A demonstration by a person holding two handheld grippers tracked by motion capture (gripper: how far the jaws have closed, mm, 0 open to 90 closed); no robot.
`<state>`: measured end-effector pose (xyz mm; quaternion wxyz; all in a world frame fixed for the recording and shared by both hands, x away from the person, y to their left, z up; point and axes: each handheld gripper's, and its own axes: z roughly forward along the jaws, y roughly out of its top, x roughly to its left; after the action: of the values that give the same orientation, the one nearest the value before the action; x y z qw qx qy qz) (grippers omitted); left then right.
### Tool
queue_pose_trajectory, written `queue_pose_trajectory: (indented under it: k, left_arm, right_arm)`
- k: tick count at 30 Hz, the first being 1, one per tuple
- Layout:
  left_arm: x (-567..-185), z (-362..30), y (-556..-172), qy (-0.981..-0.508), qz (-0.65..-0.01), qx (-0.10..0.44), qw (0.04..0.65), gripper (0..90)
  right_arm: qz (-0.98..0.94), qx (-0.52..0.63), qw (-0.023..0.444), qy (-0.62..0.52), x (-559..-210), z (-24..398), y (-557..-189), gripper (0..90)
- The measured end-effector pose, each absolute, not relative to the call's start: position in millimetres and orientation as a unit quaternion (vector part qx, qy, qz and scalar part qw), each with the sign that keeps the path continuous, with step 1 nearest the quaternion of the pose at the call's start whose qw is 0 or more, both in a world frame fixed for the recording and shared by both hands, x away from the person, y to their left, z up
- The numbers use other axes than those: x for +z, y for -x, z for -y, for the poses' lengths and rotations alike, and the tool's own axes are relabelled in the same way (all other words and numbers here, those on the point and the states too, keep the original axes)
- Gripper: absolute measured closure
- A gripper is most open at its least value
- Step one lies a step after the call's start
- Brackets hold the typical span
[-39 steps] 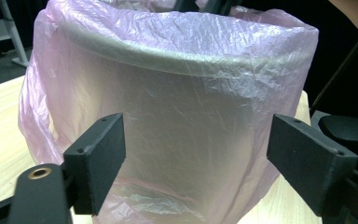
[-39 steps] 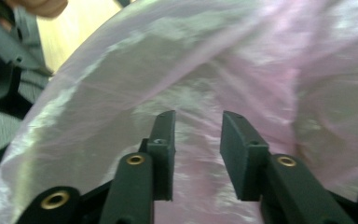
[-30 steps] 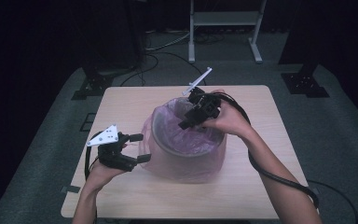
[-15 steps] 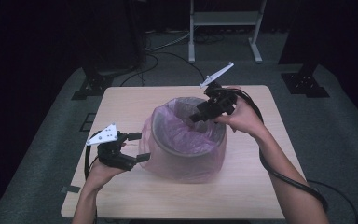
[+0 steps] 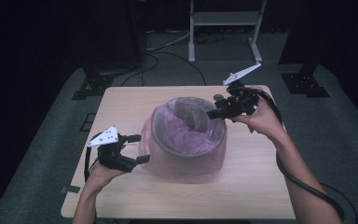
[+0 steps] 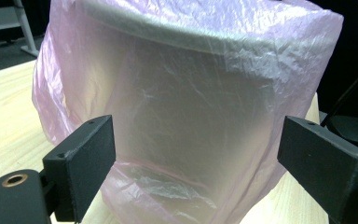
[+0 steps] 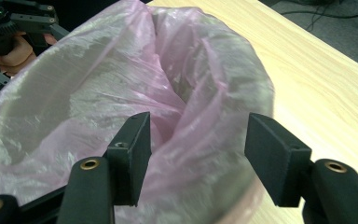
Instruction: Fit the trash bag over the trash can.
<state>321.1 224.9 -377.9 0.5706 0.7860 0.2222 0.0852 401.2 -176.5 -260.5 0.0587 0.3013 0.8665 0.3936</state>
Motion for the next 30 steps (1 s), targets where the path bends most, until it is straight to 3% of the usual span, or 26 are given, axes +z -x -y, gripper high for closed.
queue_pose_trajectory:
  k: [16, 30]
  left_arm:
    - [-382.3, -226.3, -322.9, -0.788, -0.232, 0.088, 0.564, 9.9]
    - [-386.2, -235.8, -324.0, -0.784, -0.248, 0.097, 0.561, 9.9]
  right_arm:
    - [-0.835, 0.428, 0.054, -0.343, -287.3, 230.8, -386.9, 38.6]
    - [-0.818, 0.439, 0.056, -0.367, -325.3, 251.5, -376.1, 35.2]
